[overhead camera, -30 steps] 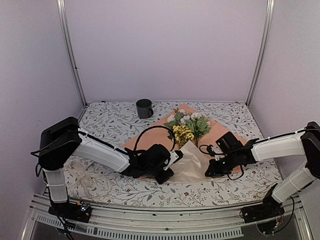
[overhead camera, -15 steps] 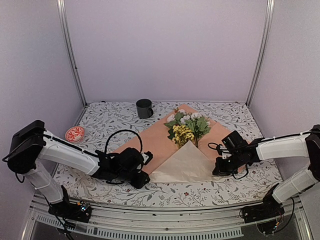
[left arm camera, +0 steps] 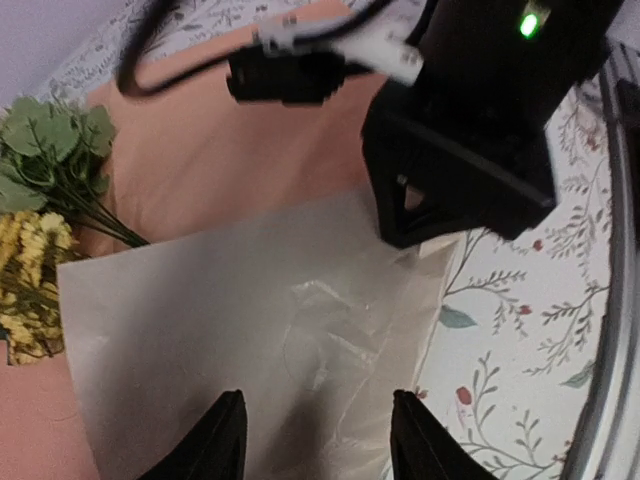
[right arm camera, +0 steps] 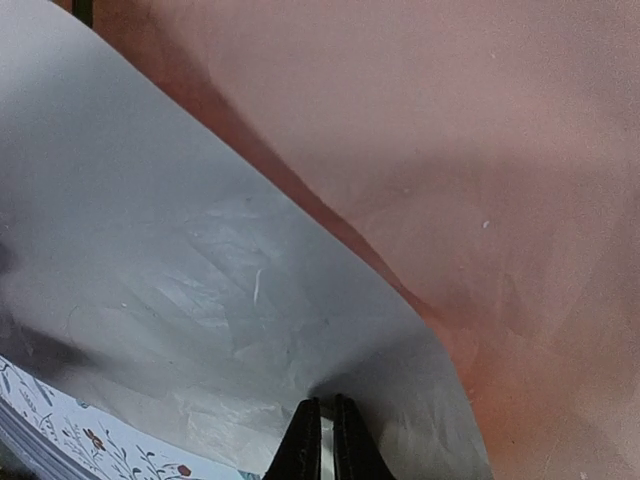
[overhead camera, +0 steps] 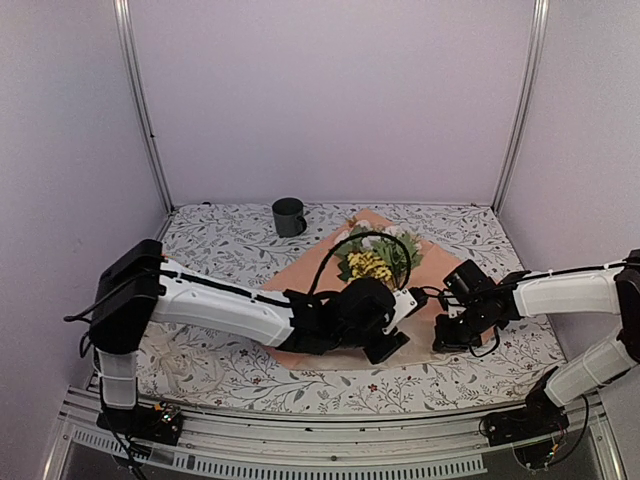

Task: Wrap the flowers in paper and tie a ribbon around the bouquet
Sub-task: Press the fold line of the 1/4-folded wrapping paper, then pick up the one-fourth-folded wrapping paper from the center of the board, then fold the one-fourth-folded wrapping paper at the center of the board.

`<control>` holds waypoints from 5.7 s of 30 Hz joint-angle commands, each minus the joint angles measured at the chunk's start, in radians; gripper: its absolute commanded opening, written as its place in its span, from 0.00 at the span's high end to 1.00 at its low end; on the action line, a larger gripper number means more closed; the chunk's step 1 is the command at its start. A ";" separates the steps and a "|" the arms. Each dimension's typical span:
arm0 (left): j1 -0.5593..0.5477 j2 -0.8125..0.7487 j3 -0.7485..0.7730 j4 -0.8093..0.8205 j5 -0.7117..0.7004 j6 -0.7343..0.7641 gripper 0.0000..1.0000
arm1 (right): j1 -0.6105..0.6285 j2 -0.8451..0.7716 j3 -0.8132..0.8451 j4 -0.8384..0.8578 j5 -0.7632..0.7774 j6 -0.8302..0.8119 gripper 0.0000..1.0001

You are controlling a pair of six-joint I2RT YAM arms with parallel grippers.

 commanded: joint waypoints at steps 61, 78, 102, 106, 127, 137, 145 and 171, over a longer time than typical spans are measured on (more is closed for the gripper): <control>0.190 0.499 0.518 -0.244 0.260 -0.061 0.48 | -0.068 -0.192 0.033 -0.188 0.223 0.426 1.00; 0.237 0.454 0.338 -0.014 0.406 -0.133 0.52 | 0.410 -0.041 0.222 -0.022 0.590 -0.032 1.00; 0.322 -0.138 -0.351 0.149 0.521 -0.400 0.36 | 0.409 0.094 0.178 0.156 0.503 -0.254 1.00; 0.308 -0.112 -0.388 0.169 0.485 -0.414 0.38 | 0.413 0.120 0.208 0.154 0.488 -0.300 1.00; 0.331 -0.028 -0.433 0.285 0.439 -0.453 0.52 | 0.509 0.387 0.337 0.346 0.318 -0.492 1.00; 0.403 -0.366 -0.588 0.239 0.409 -0.402 0.31 | 0.499 0.433 0.274 0.385 0.308 -0.439 1.00; 0.482 -0.441 -0.629 0.418 0.476 -0.453 0.19 | 0.499 0.453 0.287 0.382 0.308 -0.448 1.00; 0.540 0.007 -0.460 0.414 0.528 -0.449 1.00 | 0.497 0.070 0.268 0.171 0.134 -0.504 0.38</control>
